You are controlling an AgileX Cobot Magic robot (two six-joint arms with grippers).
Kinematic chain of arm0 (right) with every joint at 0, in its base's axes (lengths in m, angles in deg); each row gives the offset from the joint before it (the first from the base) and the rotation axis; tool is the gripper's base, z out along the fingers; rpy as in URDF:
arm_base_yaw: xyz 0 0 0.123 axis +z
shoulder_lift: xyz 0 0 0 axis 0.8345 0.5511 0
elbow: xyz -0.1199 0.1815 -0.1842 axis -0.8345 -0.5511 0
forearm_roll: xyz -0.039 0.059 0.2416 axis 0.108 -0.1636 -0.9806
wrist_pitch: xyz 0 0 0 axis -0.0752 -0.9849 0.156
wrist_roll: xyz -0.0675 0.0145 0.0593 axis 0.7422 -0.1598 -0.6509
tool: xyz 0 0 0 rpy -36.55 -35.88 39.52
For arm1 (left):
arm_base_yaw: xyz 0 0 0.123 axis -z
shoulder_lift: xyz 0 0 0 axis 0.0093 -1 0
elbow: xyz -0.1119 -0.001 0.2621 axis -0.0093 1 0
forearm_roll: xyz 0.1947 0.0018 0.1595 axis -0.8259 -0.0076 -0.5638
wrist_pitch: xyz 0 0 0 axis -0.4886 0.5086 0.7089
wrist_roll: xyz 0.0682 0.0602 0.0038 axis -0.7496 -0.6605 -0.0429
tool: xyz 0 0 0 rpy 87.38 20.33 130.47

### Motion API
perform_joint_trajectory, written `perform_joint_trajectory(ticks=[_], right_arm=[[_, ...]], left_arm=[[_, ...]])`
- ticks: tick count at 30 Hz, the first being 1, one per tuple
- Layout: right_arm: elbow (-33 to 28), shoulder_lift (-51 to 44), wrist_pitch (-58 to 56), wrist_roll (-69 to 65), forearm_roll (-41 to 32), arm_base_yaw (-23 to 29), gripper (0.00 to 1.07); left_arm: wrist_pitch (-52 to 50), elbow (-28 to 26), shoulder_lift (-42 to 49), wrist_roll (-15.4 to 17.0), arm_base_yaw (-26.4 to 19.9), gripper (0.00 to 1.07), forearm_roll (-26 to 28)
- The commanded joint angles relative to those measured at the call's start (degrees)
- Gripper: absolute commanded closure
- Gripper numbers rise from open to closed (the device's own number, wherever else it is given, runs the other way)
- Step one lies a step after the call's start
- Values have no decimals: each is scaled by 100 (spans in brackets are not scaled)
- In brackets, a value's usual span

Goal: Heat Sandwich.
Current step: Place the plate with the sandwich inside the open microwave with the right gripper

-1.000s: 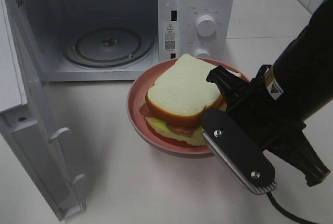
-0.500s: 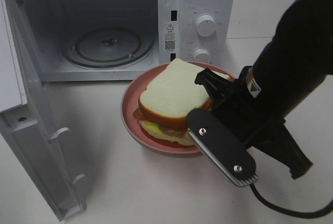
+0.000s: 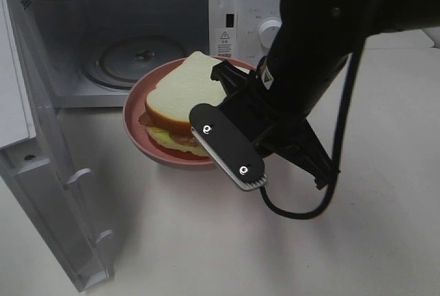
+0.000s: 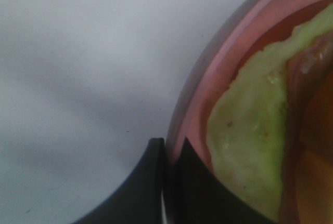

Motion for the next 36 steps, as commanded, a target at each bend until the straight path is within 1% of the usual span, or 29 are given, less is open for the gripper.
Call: perform_joint_trajectory(ticks=[1, 3, 4, 8, 9, 13, 16, 18, 19, 20, 21, 23, 27, 28, 30, 33, 36], right_arm=[[355, 229, 126, 126, -86, -6, 107], [642, 447, 120, 183, -166, -6, 107], [642, 447, 120, 183, -166, -6, 107], [1026, 791, 120, 223, -166, -6, 107], [1026, 791, 120, 223, -166, -6, 107], [1450, 1123, 126, 258, -201, -63, 107], [1610, 1232, 132, 298, -304, -69, 107], [1891, 1392, 132, 298, -281, -69, 107], [1891, 1392, 132, 298, -281, -69, 107], [2000, 1461, 132, 298, -281, -69, 107], [2229, 1616, 115, 304, -281, -69, 107], [2315, 1684, 97, 304, -281, -69, 107], [2819, 2045, 92, 304, -355, -126, 107], [2819, 2045, 92, 304, -355, -126, 107], [3111, 2252, 92, 304, -458, -143, 107], [3295, 2366, 86, 304, -521, -206, 107], [3764, 2664, 80, 298, -590, -206, 107]], left_arm=[[-11, 6, 17, 29, 17, 31, 17], [-11, 6, 17, 29, 17, 31, 17], [-11, 6, 17, 29, 17, 31, 17], [-11, 6, 17, 29, 17, 31, 17], [-11, 6, 17, 29, 17, 31, 17], [-11, 6, 17, 29, 17, 31, 17], [-11, 6, 17, 29, 17, 31, 17], [-11, 6, 17, 29, 17, 31, 17], [-11, 6, 17, 29, 17, 31, 17], [-11, 6, 17, 29, 17, 31, 17], [-11, 6, 17, 29, 17, 31, 17], [-11, 6, 17, 29, 17, 31, 17], [-11, 6, 17, 29, 17, 31, 17], [-11, 6, 17, 29, 17, 31, 17], [-11, 6, 17, 29, 17, 31, 17], [-11, 6, 17, 29, 17, 31, 17], [-11, 6, 17, 29, 17, 31, 17]])
